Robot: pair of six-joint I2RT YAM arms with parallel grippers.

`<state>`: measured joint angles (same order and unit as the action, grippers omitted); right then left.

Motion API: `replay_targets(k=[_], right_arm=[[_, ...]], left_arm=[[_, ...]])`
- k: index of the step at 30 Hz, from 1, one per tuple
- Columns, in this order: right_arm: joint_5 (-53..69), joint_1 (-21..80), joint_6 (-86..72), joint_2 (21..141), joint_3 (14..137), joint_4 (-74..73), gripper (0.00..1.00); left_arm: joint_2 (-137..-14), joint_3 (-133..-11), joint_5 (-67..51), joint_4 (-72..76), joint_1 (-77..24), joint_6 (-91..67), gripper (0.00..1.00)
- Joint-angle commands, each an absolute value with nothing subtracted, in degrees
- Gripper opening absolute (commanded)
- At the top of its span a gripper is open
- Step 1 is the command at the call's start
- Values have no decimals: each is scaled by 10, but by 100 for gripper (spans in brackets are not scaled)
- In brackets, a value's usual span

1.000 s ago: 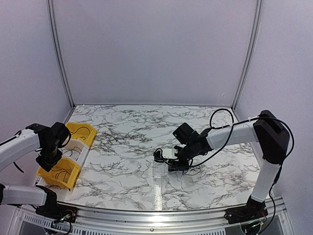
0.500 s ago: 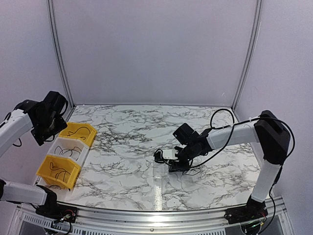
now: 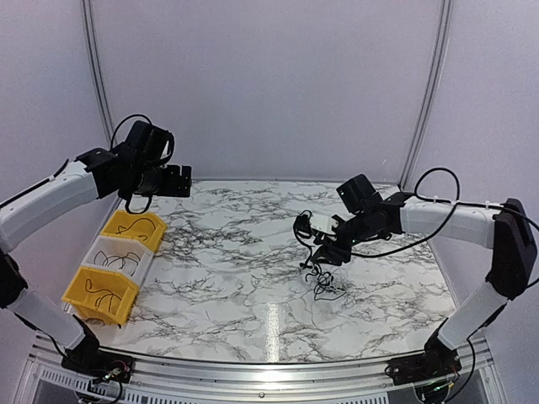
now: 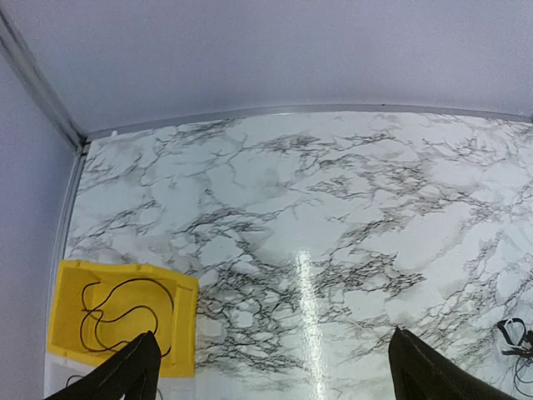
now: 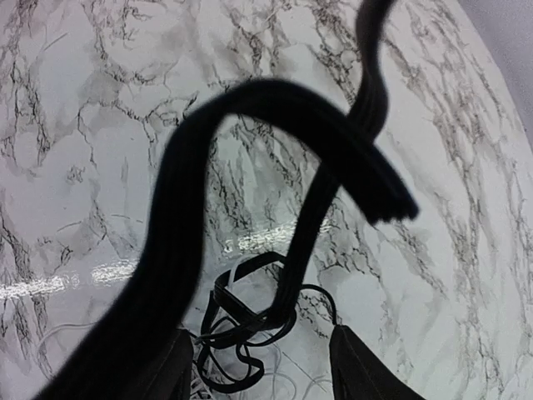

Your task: Untangle the cables

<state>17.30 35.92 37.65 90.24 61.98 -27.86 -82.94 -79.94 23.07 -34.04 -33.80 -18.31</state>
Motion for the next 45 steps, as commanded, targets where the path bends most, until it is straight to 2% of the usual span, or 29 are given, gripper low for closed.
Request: replay_targets(k=[1,4,8,11,13,15,17,20,23,27,30,35,40,45], right_arm=[[177,346,356,845,624,-304,57],[166,329,347,812,610,-308,57],[146,301,350,785,583,-318,59],[122,293,373,793,576,-364,59],[86,293,397,802,569,-392,59],[60,286,404,801,568,-411,59],[111,268,420,797,592,-471,59],[148,262,425,791,633,-518,59],[169,258,420,783,659,-524,59],[202,257,394,782,725,-529,58],[239,257,389,781,799,-546,59],[274,257,389,787,872,-564,59],[281,258,400,771,841,-563,59],[276,260,409,747,792,-556,58]], left_arm=[[-830,-748,173,-98,-375,-84,99],[-867,-767,181,-64,-416,-49,99],[-917,-821,259,-51,-462,-27,99],[-961,-864,419,-64,-477,-14,99],[-985,-873,480,-68,-474,-28,99],[-990,-864,403,-71,-461,-44,99],[-968,-826,328,-53,-454,-99,99],[-923,-732,153,18,-453,-121,99],[-897,-653,23,103,-457,-113,90],[-908,-659,-109,111,-495,-86,81],[-907,-650,-130,114,-542,-39,80],[-914,-641,-79,164,-600,-5,76],[-949,-669,-18,245,-612,-37,69],[-982,-693,-29,314,-612,-38,62]])
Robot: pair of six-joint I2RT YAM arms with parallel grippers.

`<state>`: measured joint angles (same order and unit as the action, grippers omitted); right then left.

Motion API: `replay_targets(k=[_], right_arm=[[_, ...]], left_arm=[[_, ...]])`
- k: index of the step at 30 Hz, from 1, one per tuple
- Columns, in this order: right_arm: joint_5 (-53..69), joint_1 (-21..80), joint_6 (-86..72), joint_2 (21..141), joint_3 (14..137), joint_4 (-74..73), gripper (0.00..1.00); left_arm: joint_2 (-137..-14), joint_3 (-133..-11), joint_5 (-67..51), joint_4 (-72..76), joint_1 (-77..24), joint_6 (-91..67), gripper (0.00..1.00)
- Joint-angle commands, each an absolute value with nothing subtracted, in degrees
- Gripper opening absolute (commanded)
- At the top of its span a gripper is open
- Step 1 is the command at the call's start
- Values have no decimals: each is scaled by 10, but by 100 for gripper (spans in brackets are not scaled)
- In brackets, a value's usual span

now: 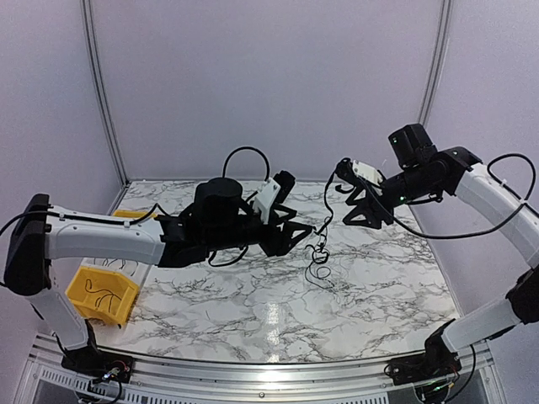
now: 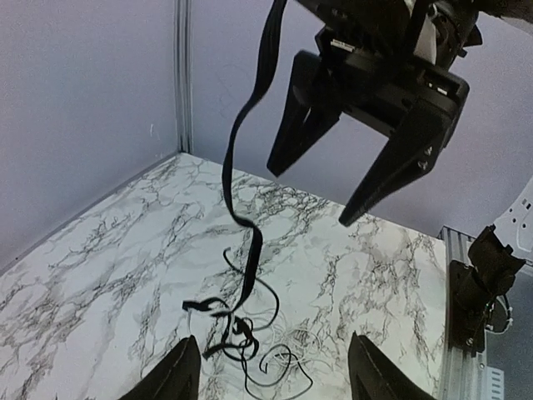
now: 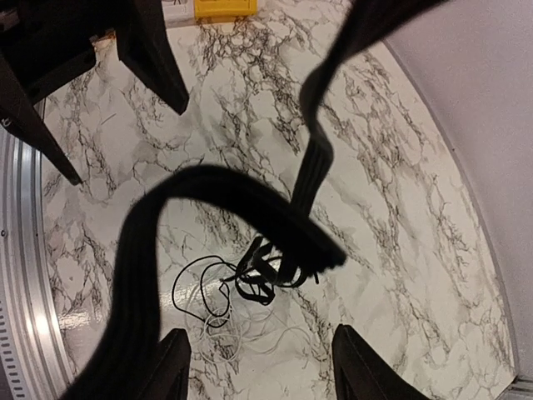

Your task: Untangle the cables

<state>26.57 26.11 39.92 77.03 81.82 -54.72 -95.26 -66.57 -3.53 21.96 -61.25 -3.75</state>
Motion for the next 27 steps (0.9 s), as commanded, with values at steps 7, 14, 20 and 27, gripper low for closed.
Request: replay_targets(k=[7,14,20,27], right_arm=[[276,275,404,730,743,-543,58],[273,281,405,723,739,-547,58],[273,283,409,712,722,-539,58],[158,281,431,691,598,-430,61]], left_arm=[[-1058,-766,-75,335,-613,-35,51],[-1103,-827,-44,336,-613,-19,27],[-1105,-830,-6,343,-613,-21,0],[-978,-622,144,401,-611,-83,0]])
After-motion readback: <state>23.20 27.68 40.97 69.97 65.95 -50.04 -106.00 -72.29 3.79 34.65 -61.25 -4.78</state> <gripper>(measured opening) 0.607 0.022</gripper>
